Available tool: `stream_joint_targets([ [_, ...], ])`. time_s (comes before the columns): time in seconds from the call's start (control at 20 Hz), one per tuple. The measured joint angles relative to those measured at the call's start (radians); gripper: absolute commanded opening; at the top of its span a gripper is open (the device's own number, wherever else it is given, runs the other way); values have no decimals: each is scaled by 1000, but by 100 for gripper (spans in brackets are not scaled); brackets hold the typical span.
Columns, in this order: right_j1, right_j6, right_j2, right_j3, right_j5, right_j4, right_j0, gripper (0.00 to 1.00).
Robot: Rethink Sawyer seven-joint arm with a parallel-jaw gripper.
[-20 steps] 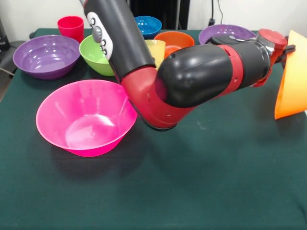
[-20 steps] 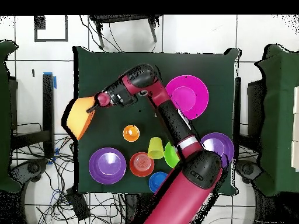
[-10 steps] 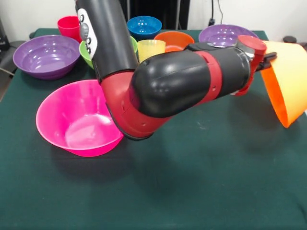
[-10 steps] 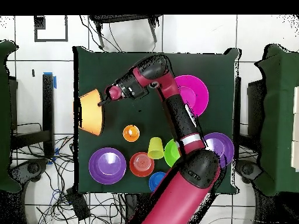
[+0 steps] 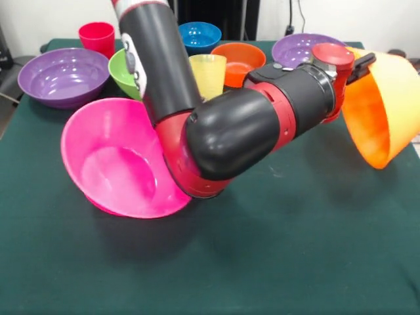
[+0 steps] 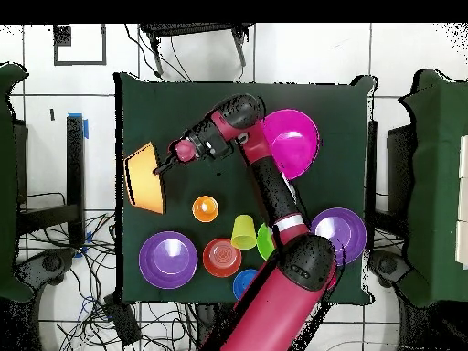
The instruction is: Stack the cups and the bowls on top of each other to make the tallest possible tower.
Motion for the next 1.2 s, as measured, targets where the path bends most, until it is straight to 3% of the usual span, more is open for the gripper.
stream_joint_targets([
  [0.35, 107, 0, 27, 75, 1, 45, -30, 0],
  [0.75, 168, 0, 99, 178, 62, 69, -62, 0],
  [1.2, 212, 0, 151, 203, 134, 93, -59, 0],
])
